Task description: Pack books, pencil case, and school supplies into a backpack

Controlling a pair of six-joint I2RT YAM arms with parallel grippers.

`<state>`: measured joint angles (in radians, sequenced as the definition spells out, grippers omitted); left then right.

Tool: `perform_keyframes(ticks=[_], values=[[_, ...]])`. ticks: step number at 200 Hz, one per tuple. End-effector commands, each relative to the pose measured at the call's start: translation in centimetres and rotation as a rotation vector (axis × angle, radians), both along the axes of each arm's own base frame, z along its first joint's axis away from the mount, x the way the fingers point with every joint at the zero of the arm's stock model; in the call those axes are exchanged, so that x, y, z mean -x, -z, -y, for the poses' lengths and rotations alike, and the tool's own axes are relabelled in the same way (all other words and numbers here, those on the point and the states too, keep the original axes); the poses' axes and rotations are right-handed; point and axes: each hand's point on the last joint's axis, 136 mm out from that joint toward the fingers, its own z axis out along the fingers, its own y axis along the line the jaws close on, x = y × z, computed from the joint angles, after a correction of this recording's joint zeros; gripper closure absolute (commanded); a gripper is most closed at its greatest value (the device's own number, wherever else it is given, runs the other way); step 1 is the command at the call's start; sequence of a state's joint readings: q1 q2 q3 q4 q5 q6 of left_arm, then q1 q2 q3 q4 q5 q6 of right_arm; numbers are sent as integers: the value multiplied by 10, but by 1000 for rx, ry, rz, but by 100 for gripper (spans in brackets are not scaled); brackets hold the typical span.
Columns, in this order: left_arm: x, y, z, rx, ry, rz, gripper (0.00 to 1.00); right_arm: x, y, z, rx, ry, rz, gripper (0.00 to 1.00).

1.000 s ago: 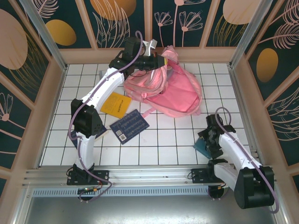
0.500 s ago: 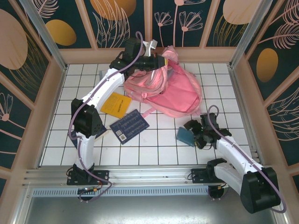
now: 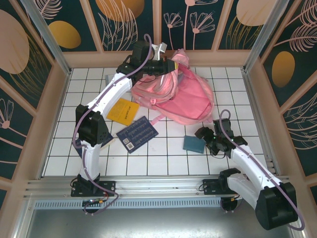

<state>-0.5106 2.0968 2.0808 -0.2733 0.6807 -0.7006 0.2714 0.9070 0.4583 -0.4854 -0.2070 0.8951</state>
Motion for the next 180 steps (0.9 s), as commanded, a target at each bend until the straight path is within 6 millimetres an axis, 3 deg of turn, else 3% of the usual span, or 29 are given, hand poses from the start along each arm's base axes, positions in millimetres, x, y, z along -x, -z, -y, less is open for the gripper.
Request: perform_keyframes(ticks=[1,43,99,128,180], values=[[17,-70,-7,96,25,156,100,-2,6,0,27,-64,13,16],[20,-73,-8,97,29,158,100,-2,20,-10,-10,-102,-10,24],[21,-74,-9,98,27,155,100,15,38,-15,-37,-128,-52,26],[20,-75,-9,105,25,153,100,14,33,-26,-90,-161,-8,36],[20,-73,-8,110,28,143,100,14,27,-29,-90,-181,14,50]])
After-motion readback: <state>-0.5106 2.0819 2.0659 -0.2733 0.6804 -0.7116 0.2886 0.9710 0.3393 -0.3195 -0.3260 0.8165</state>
